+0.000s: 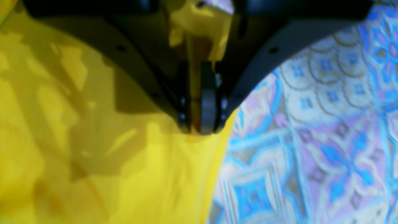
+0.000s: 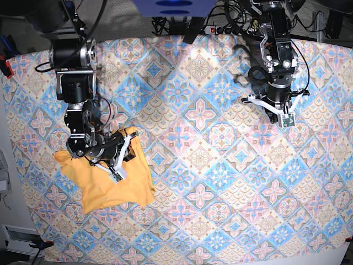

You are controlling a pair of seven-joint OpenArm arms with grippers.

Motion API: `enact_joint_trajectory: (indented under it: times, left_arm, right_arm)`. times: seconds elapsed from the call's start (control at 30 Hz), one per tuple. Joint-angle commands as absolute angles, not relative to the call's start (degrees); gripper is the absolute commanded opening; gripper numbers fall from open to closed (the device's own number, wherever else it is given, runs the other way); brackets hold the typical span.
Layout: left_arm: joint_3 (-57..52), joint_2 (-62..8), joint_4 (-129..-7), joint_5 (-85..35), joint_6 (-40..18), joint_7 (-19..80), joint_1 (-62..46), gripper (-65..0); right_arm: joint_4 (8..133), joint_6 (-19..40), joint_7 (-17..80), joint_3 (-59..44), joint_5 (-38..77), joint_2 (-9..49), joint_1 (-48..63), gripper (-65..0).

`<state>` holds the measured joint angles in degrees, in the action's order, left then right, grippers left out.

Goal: Fold the T-shirt properly
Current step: 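Drag the folded shirt with the right gripper across the cloth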

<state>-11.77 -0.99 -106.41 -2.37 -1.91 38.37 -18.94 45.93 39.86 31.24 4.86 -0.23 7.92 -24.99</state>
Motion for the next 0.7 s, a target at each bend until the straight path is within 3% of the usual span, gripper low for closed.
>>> enact_joint_trajectory:
  times: [0.0,0.23,0.47,0.67]
  left_arm:
    - [-11.82,-1.19,-107.47,-2.15,-1.89,37.14,-18.95,-65.0]
    - [-12.09,-1.19,-107.47,-2.24,-1.89,37.14,-19.12,-65.0]
    - [-11.91,-1.19,-107.56,-4.00,-1.89,37.05,-19.82,-65.0]
    - [-12.26,-1.54,-107.91,-8.57,-1.89,37.14,-21.93,-65.0]
  right_arm:
    - [45.76,40.00,30.29,4.79,0.40,8.48,-27.03,-59.4]
    - [50.51,40.00,32.31,5.23,0.40,8.13,-26.95,-59.5]
    - [70.11,40.00,40.13,4.79,0.40,10.95,-15.34,-59.5]
    - [77.05,40.00,41.54,4.70,0.40,11.30,-7.16,-59.5]
